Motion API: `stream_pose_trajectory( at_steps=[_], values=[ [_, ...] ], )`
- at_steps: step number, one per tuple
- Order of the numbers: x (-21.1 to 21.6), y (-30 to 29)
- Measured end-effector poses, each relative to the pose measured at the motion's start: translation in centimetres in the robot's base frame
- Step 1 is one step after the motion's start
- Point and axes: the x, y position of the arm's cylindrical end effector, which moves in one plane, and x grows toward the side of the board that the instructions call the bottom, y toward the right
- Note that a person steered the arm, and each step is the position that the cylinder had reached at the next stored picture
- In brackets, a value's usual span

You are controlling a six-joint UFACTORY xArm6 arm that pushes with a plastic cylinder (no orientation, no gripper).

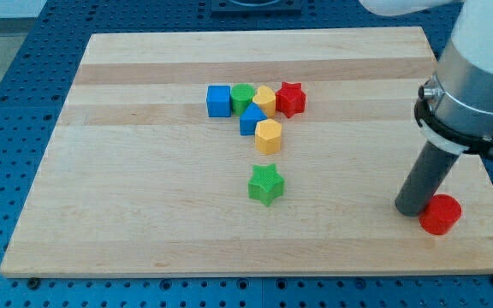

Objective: Move the blue triangle above the red circle

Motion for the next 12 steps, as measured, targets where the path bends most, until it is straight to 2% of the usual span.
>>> stream_pose_trajectory(
  at_steps=[1,2,3,4,5,6,9,11,12],
  values=[
    [0.4,-3.5],
    [1.2,-10.7],
    [-0.1,-20.1],
    [-8.1,-25.3],
    [-15.3,-25.5],
    [-16.3,-20.6],
    [-11.6,-13.9],
    [-10.4,-8.3],
    [-10.1,-10.1]
  ],
)
